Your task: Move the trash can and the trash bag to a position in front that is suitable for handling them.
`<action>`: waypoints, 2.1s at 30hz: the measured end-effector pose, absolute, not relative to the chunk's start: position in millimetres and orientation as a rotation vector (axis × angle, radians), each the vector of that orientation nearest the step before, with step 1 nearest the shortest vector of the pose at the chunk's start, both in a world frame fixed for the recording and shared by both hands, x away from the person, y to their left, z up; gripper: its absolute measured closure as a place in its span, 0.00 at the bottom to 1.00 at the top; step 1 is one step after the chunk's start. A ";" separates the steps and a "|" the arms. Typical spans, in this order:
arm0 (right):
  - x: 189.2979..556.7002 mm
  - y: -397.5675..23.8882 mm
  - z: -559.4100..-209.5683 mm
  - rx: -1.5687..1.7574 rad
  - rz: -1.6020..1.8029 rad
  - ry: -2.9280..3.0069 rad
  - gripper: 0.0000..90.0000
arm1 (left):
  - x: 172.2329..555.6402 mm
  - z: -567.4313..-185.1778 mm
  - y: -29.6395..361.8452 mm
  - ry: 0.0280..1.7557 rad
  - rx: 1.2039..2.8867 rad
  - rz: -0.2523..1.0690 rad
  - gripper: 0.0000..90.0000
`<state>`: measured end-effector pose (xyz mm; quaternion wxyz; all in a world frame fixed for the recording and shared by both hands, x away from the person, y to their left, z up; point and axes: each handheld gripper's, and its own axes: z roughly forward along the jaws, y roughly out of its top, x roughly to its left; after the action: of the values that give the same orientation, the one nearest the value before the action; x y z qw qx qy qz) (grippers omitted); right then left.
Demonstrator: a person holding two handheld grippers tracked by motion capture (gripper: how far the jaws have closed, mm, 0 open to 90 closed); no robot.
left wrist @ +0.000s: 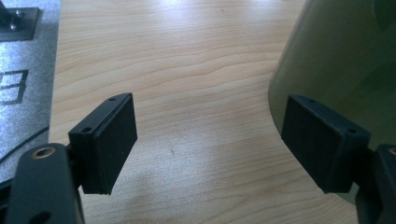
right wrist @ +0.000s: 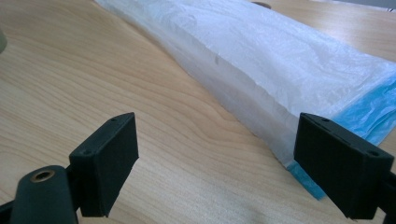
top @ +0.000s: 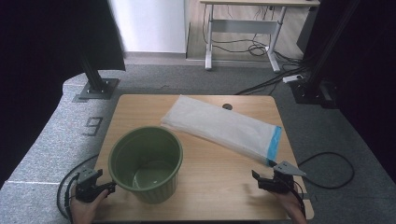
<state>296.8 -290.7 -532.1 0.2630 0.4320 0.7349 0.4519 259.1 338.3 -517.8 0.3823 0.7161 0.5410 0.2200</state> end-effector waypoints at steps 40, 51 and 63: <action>317.4 -272.9 -533.9 1.155 1.266 2.049 0.16 | 233.7 -504.2 274.7 0.829 2.103 0.371 0.14; 304.5 -282.6 -534.4 1.181 1.243 2.032 0.16 | 267.0 -502.0 244.1 0.737 2.109 0.353 0.16; 298.6 -283.6 -533.8 1.189 1.239 2.015 0.17 | 282.8 -499.8 222.0 0.695 2.110 0.352 0.16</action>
<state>298.6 -283.6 -533.8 0.2445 0.4356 0.7378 0.4539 282.8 222.0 -499.8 0.4314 0.8463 0.2786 0.1413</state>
